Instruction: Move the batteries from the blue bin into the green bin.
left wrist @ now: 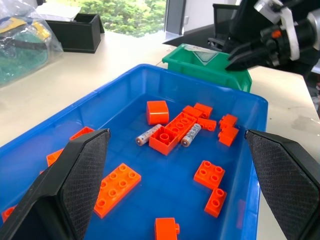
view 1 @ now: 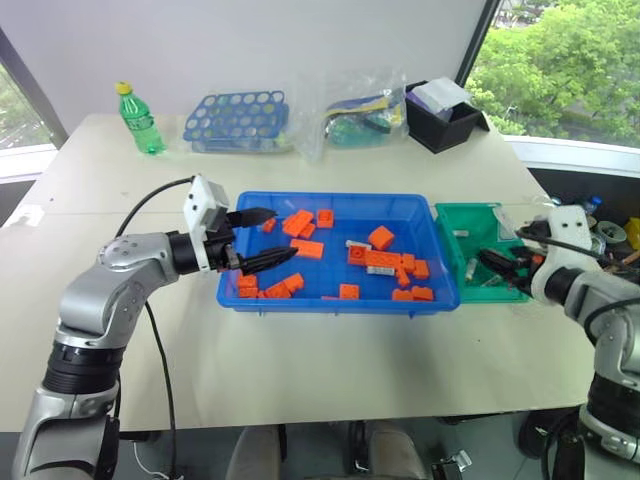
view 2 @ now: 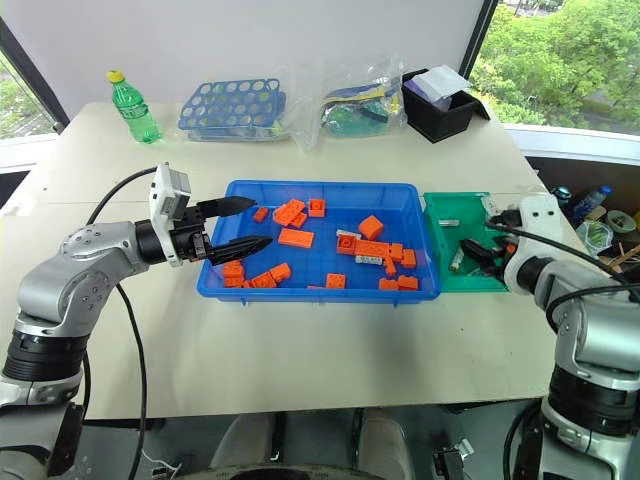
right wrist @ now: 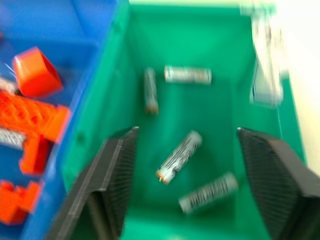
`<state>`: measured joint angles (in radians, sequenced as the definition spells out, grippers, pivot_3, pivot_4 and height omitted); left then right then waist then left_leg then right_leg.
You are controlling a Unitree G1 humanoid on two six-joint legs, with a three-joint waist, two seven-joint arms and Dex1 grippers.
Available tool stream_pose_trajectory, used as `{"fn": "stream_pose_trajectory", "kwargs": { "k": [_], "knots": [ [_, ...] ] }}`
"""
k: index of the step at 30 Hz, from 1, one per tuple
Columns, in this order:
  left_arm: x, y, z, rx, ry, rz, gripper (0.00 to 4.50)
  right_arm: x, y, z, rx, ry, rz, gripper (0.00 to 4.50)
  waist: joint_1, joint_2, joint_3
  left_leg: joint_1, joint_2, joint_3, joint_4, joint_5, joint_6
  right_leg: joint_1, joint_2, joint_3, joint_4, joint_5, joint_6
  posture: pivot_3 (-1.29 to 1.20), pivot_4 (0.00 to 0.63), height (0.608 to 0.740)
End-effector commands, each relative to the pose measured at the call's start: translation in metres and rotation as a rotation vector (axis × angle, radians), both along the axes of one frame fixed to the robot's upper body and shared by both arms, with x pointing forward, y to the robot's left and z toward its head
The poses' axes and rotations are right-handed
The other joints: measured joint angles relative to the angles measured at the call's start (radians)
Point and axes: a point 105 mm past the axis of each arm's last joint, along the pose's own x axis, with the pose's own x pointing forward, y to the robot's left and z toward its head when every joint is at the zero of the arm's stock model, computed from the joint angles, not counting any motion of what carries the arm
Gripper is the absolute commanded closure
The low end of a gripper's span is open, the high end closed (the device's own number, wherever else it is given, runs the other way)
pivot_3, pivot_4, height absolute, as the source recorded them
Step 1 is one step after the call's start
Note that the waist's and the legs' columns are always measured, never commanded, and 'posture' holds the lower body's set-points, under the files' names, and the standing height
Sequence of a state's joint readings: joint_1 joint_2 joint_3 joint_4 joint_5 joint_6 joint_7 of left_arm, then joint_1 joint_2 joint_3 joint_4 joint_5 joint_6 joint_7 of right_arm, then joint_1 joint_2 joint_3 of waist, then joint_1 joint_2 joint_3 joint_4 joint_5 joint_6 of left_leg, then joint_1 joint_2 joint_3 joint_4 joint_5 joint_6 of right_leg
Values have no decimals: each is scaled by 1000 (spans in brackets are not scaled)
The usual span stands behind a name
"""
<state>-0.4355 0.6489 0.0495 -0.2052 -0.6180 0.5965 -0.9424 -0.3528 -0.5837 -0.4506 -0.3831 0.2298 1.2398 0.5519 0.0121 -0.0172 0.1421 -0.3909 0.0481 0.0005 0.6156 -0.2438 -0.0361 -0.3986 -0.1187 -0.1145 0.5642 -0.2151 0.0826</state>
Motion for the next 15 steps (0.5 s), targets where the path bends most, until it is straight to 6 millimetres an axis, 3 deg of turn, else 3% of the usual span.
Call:
{"fn": "stream_pose_trajectory", "kwargs": {
  "k": [1, 4, 6, 9, 15],
  "knots": [
    [-4, -1, 9, 1, -56, -3, 0, 12, 43, 40, -12, -127, 224, 1483, -3, 0, 0, 0, 0, 0, 0, 0, 0, 1, 0, 0, 0, 0, 0, 0, 150, 723],
    [-5, -1, 10, -1, -62, 6, 0, 22, 85, 39, 36, -111, 365, 1483, -6, -1, -1, 0, 0, 0, -1, 0, 0, 1, 1, 0, 0, 0, 0, 0, 150, 723],
    [-6, 1, 11, -1, -68, 19, 0, 29, 112, 26, 59, -75, 435, 1483, -6, -3, -2, 0, 0, -2, -2, 0, 0, 1, 1, 0, 1, 1, -1, 0, 150, 723],
    [-8, 2, 11, 1, -73, 33, 0, 38, 135, 9, 41, -38, 485, 80, 1, -1, -1, 0, 0, -2, -1, 0, 0, 1, 1, 0, 1, 2, -3, 0, 150, 723],
    [-12, 9, 13, 11, -87, 68, 0, 53, 152, -23, -42, 33, 574, 80, 0, 0, 0, -1, -1, -2, 2, 0, 0, -1, 1, 0, -1, 2, -2, 0, 150, 723]
  ]
}}
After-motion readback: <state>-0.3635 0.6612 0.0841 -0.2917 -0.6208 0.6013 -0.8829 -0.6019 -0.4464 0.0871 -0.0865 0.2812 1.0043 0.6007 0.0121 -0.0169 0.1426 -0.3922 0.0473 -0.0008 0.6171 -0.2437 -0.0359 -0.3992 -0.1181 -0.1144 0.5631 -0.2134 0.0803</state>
